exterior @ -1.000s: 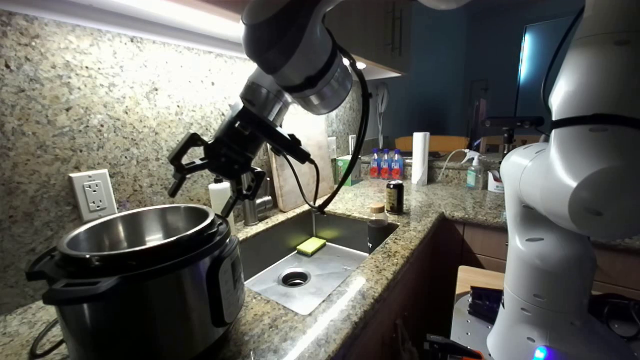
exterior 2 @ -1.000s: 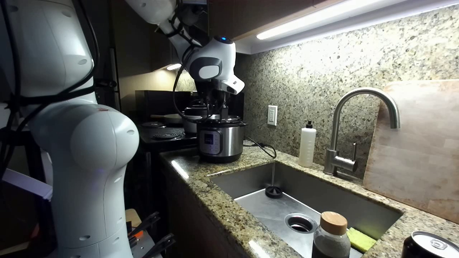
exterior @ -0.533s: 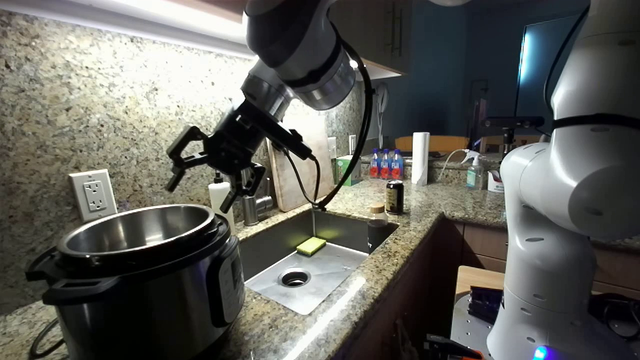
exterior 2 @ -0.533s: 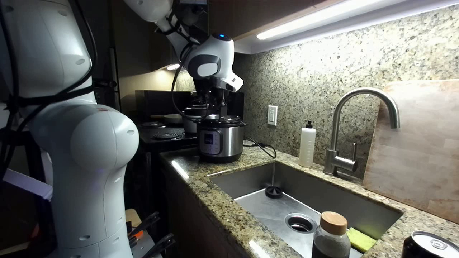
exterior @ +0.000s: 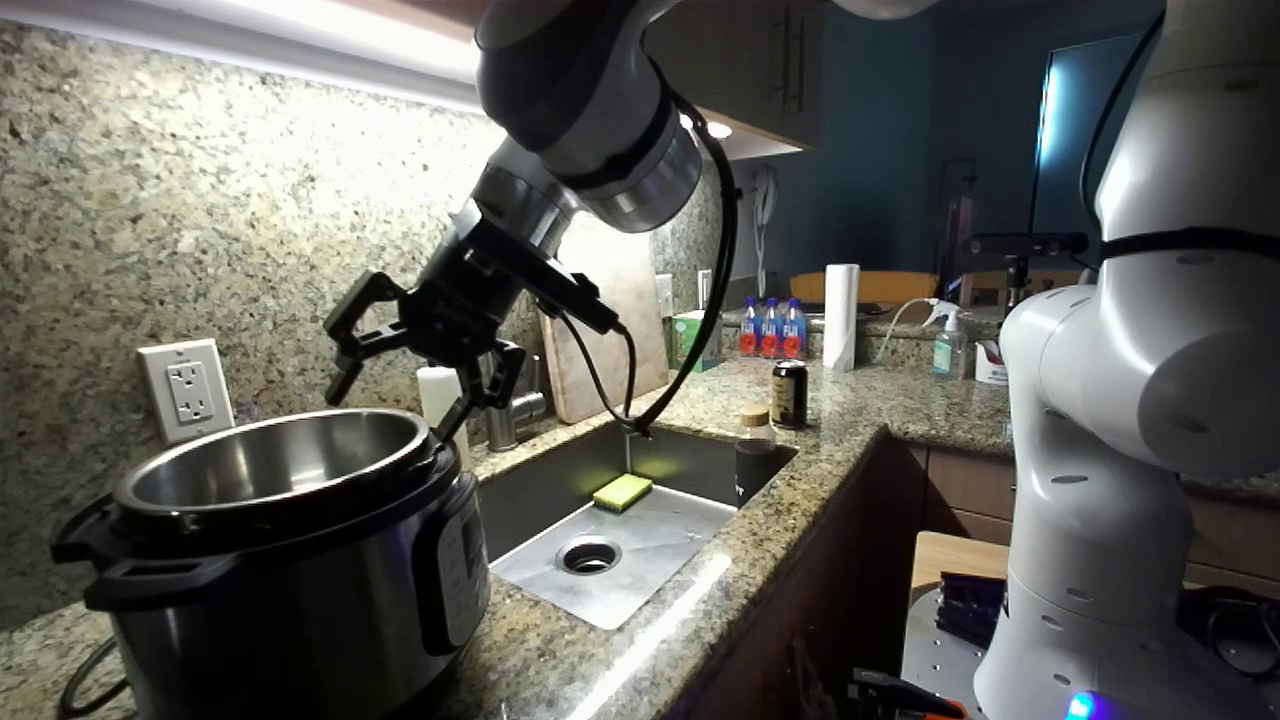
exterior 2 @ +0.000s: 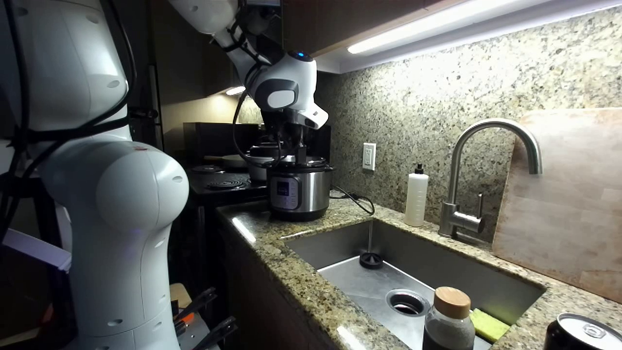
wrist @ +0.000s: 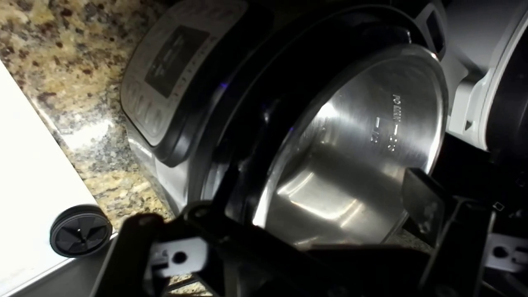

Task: Put the silver pot into the sink.

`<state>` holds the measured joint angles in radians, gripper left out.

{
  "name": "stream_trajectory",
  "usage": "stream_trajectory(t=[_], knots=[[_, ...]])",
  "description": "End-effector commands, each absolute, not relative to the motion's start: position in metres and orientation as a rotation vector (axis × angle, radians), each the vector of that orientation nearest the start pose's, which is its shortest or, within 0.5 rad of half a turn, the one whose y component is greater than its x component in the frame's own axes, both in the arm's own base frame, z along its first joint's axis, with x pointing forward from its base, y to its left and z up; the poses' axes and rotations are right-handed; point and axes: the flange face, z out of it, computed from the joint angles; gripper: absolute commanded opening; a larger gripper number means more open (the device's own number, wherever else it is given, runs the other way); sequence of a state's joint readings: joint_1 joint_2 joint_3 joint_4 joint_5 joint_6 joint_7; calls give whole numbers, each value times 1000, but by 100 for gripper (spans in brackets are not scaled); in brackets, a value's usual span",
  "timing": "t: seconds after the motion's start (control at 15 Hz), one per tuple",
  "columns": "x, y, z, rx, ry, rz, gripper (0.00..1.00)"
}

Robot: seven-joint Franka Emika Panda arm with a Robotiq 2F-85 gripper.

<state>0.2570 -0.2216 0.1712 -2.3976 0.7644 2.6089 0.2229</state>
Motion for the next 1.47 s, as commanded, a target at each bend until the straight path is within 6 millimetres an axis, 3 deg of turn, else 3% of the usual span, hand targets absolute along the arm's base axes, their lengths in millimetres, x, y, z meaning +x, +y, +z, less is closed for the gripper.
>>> stream_trajectory(t=[0.0, 0.4, 0.8, 0.87, 1.2, 1.4], knots=[[462, 204, 441, -2471, 439, -305, 100], [463, 209, 459, -2473, 415, -343, 100], [464, 209, 446, -2468, 404, -302, 100], [465, 210, 446, -2464, 404, -302, 75], [467, 208, 444, -2492, 382, -298, 50], [467, 205, 443, -2494, 383, -297, 29]])
